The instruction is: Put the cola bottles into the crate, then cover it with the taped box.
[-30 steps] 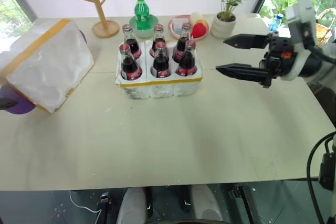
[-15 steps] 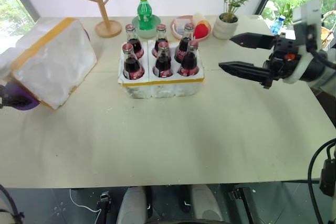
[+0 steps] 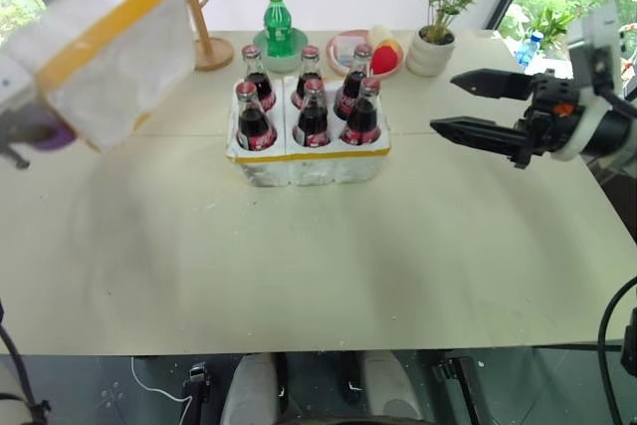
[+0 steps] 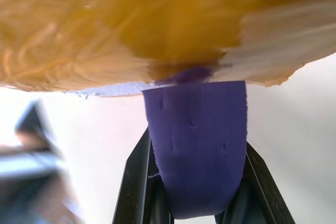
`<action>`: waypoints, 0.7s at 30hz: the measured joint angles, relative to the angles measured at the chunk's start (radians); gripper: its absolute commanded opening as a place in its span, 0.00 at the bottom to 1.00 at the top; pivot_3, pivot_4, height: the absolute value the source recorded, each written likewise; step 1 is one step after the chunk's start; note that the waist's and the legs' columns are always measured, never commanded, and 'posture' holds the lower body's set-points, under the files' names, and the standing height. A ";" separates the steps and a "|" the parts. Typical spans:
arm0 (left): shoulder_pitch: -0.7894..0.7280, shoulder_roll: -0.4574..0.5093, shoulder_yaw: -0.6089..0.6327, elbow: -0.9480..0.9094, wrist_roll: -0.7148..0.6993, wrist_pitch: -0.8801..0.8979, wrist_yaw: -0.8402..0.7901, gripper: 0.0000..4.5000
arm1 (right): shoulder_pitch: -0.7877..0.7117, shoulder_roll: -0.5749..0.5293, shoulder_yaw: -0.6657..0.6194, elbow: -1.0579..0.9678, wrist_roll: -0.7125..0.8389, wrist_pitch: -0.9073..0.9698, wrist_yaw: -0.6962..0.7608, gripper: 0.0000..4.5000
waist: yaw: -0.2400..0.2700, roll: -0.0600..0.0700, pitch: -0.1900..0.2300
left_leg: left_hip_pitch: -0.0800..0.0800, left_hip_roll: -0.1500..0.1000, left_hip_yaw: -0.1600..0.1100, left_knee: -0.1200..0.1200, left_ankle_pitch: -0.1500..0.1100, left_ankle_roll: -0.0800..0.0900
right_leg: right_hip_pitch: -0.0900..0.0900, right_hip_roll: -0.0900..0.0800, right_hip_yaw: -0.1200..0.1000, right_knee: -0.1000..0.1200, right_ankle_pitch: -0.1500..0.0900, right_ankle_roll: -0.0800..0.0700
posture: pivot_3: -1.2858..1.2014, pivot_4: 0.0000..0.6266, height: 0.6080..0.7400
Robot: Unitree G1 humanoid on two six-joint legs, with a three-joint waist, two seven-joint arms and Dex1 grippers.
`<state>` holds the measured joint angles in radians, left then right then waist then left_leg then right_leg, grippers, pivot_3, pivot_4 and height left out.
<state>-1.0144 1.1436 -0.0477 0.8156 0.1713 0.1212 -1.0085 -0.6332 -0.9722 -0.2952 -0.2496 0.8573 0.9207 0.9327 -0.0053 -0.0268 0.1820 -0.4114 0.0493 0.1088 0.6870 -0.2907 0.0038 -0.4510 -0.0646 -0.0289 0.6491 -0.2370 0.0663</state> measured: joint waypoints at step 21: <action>0.085 -0.156 -0.143 -0.468 0.394 -0.516 0.537 0.07 | 0.113 0.003 -0.113 -0.059 0.188 0.075 -0.073 1.00 | 0.007 0.001 -0.001 | 0.002 0.000 -0.001 0.005 0.000 0.001 | 0.005 0.002 0.000 0.001 0.001 0.001 | 0.52 0.24 1.00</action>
<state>-0.9295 0.9872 -0.1911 0.3472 0.5650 -0.3947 -0.4719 -0.5202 -0.9696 -0.4086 -0.3083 1.0454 0.9956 0.8597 0.0020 -0.0258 0.1815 -0.4089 0.0493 0.1078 0.6920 -0.2909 0.0043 -0.4461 -0.0622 -0.0286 0.6498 -0.2365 0.0672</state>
